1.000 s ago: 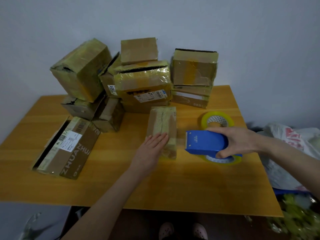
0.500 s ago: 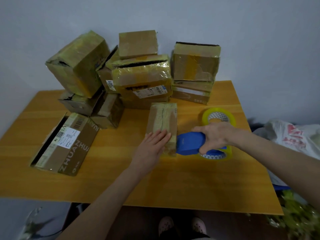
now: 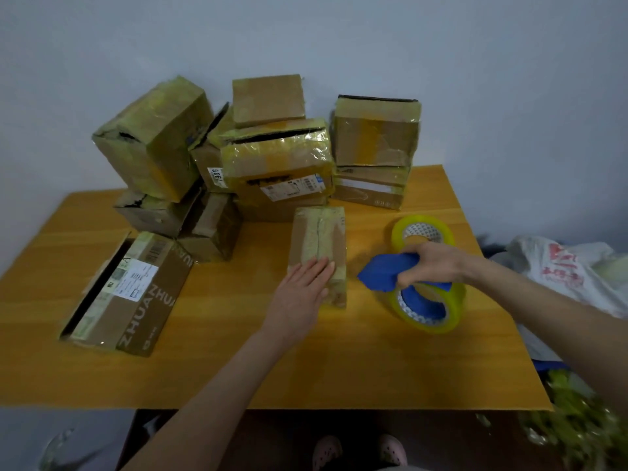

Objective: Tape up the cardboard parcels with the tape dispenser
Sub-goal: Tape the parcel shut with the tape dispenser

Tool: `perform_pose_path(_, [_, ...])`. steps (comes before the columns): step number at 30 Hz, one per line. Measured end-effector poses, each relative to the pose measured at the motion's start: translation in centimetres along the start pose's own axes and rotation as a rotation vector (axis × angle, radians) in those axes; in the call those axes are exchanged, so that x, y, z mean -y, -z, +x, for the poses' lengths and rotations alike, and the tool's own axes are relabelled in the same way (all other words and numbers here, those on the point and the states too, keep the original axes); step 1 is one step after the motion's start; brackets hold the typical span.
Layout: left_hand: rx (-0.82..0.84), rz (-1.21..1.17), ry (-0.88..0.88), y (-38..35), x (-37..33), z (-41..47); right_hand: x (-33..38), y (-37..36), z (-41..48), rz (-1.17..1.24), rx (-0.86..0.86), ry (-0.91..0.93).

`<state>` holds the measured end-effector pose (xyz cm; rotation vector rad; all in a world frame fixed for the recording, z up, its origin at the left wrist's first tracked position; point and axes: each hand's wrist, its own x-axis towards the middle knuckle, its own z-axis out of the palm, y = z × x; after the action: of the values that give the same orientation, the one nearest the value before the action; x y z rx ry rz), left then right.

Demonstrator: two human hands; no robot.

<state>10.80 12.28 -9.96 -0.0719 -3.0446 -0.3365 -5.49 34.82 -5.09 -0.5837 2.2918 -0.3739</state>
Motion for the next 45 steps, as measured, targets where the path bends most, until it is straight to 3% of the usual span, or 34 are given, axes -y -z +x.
perform_pose_path(5, [0.007, -0.004, 0.011, 0.1, -0.2, 0.0, -3.8, -3.6, -1.5, 0.625, -0.046, -0.168])
perform_pose_path(10, [0.026, 0.008, -0.002, 0.4, -0.1, -0.1, -6.0, -6.5, -1.2, 0.961, -0.081, -0.313])
perform_pose_path(12, [0.033, -0.036, -0.017, 0.6, -0.2, 0.0, -6.2, -6.7, -1.2, 0.892, -0.135, -0.321])
perform_pose_path(14, [-0.007, -0.172, -0.006, 1.0, -0.2, -0.1, -6.1, -6.3, -1.3, 0.674, -0.179, -0.317])
perform_pose_path(17, [-0.238, -0.407, 0.143, 1.8, 0.3, -0.8, -5.2, -5.4, -1.7, 0.309, -0.183, -0.261])
perform_pose_path(19, [-0.348, -0.474, 0.281, 2.0, 1.0, -1.4, -3.3, -4.9, -1.9, 0.107, -0.28, -0.202])
perform_pose_path(22, [-0.366, -0.48, 0.434, 1.8, 1.3, -1.8, 1.9, -5.2, -1.7, 0.15, -0.411, -0.032])
perform_pose_path(25, [-0.294, -0.536, 0.479, 1.2, 0.5, -0.9, 7.4, -7.5, -0.7, 0.267, -0.406, 0.1])
perform_pose_path(29, [-0.182, -0.579, 0.567, 0.7, 0.2, -0.4, 9.5, -9.6, 0.2, 0.294, -0.49, 0.1])
perform_pose_path(39, [-0.194, -0.418, 0.461, 0.1, 3.1, 0.3, 9.0, -10.0, 1.9, 0.109, -0.701, 0.063])
perform_pose_path(45, [-0.271, -0.595, 0.439, -0.9, 3.5, -0.4, 8.1, -10.7, 1.8, 0.119, -0.708, 0.157])
